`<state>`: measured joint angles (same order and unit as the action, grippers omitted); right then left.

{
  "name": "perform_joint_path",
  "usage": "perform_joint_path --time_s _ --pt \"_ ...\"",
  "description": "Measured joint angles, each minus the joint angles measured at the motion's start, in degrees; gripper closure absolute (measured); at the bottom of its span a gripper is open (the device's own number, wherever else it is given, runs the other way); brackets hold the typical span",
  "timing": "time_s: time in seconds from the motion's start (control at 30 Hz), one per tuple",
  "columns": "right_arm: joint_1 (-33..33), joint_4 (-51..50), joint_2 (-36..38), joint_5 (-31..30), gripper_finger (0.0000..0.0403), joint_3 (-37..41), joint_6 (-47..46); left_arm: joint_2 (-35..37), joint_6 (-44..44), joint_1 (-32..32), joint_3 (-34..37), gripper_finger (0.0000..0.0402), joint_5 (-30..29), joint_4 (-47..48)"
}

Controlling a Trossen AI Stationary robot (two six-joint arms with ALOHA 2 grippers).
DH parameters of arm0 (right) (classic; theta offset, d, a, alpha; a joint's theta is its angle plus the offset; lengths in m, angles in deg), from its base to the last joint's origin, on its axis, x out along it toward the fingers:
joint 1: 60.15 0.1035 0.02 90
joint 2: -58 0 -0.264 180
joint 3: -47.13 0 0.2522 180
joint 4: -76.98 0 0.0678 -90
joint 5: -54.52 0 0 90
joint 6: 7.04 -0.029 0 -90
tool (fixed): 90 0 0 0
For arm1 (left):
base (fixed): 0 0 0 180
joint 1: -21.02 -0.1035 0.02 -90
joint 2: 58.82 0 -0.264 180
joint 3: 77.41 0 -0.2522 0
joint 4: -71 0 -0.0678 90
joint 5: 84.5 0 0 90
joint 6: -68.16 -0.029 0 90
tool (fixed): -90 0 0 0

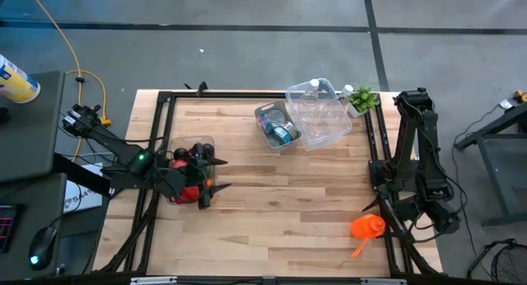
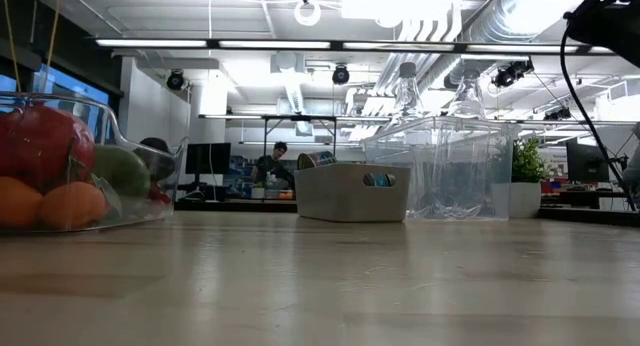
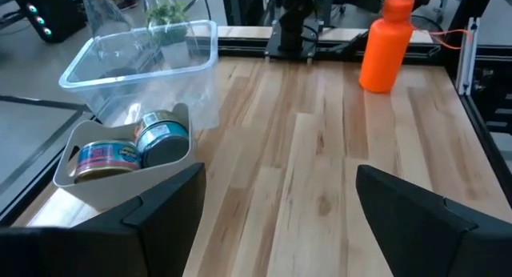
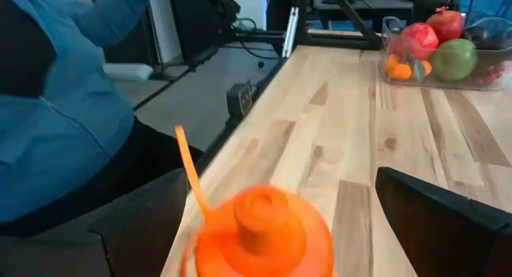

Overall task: Pick & Place Food Item
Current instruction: Put the orange tumbler into the right transparent bin

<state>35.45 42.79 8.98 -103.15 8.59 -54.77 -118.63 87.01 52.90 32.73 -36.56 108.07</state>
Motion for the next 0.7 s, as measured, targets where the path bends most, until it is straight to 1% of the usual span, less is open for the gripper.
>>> perform_joint_path --time_s 0.17,0.33,0.43,0.53,0.7 --pt "-0.07 0.17 -0.94 0.86 0.0012 0.34 -0.36 -0.73 0.04 0.0 0.0 0.0089 -0.09 -0.29" --pt "-0.13 0.15 -2.12 2.08 0.0031 0.34 -3.53 -1.99 0.02 0.0 0.0 0.0089 -0.15 -0.92" --pt "-0.13 0.14 -3.57 3.35 0.0049 0.34 -3.61 -2.74 0.02 0.0 0.0 0.0089 -0.15 -1.45" --pt "-0.17 0.22 -5.64 2.94 0.0071 0.33 -4.63 -2.84 0.02 0.0 0.0 0.0089 -0.15 -1.58" --pt "-0.2 0.22 -7.27 2.23 0.0121 0.31 -5.6 -2.84 -1.27 0.0 0.0 0.0089 -0.17 -2.56"
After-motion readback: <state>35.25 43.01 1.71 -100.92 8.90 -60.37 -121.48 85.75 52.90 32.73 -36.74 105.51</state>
